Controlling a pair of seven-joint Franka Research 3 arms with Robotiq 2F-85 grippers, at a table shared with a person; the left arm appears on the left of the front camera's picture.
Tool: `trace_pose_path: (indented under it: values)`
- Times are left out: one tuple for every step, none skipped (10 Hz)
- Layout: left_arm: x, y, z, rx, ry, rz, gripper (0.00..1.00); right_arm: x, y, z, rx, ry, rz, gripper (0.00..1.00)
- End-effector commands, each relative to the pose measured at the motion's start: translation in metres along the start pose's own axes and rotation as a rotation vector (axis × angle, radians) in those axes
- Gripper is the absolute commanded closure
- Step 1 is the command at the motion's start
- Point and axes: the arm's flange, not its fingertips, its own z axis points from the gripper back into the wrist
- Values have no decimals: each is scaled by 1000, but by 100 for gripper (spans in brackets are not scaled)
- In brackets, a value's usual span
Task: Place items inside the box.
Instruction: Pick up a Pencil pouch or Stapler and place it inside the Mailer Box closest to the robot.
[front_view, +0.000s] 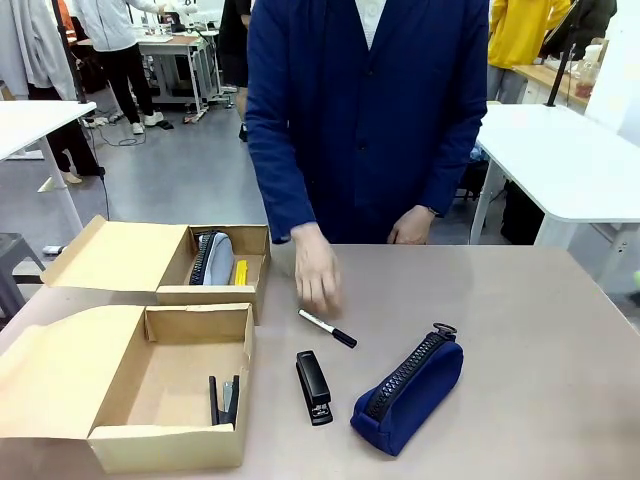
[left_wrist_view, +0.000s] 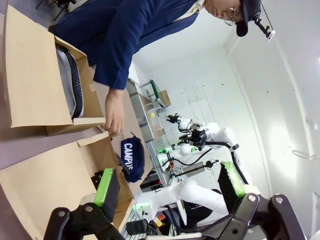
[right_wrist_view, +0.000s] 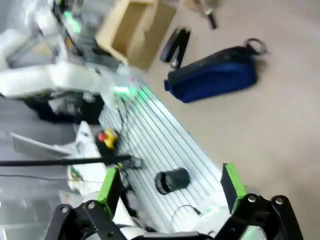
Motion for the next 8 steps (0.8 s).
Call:
trace_pose_path:
  values:
    - [-2, -2, 0, -13, 2, -22, 0, 29, 2, -36, -182, 236, 766, 0]
    - [-2, -2, 0, -13, 2, -22, 0, 34, 15, -61, -263, 313, 873, 0]
    - [-2, -2, 0, -13, 2, -22, 0, 37, 38, -82, -283, 400, 987, 0]
    - [-2, -2, 0, -13, 2, -22, 0, 38, 30, -59, -85, 198, 260, 0]
    - [-2, -2, 0, -13, 2, -22, 0, 38, 30, -59, -85, 198, 260, 0]
    - [-2, -2, 0, -13, 2, -22, 0, 44, 44, -83, -123, 305, 397, 0]
    - [-2, -2, 0, -13, 2, -22, 0, 50, 61, -110, -216, 390, 787, 0]
    - [-2, -2, 0, -13, 2, -22, 0, 65, 64, -141, -300, 489, 967, 0]
